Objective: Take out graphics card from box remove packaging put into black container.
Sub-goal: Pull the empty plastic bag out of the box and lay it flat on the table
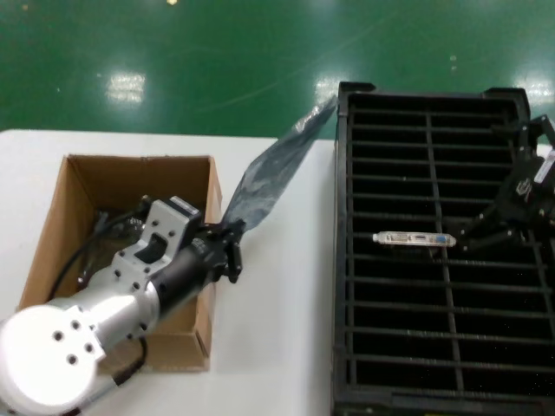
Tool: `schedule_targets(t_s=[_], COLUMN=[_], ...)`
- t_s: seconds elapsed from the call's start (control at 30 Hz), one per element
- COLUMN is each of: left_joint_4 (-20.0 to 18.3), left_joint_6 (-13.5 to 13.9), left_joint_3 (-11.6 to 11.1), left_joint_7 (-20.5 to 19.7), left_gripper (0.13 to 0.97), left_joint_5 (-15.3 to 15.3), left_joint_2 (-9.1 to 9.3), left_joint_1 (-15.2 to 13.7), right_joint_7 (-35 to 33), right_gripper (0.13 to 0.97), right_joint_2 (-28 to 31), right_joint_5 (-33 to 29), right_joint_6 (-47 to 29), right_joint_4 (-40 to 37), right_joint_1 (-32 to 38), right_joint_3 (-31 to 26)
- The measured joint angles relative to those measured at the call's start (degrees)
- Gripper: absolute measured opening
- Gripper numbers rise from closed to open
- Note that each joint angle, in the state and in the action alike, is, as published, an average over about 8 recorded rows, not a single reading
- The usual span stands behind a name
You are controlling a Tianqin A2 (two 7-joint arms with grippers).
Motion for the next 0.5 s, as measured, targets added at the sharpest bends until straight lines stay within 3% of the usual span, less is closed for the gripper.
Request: schedule_targets(t_s=[0.23,0.5], left_joint_4=[6.6,13.3], left_joint_6=[-0.5,-2.2], left_joint_3=[4.9,6.9], left_joint_7=[-13.0,-20.0], left_gripper=[0.139,0.158], left_joint_5=[6.4,11.4], left_joint_2=[0.02,0.03], left_joint_1=[-1.7,-4.7], right_joint_7=[0.0,0.0], right_gripper=[0.966,0.966], right_joint_2=[0.0,0.0], right_joint_5=[0.0,0.0], right_joint_6=[0.0,0.0], right_joint_4=[0.0,0.0], right_joint_1=[0.0,0.0], right_joint_3=[0.0,0.0])
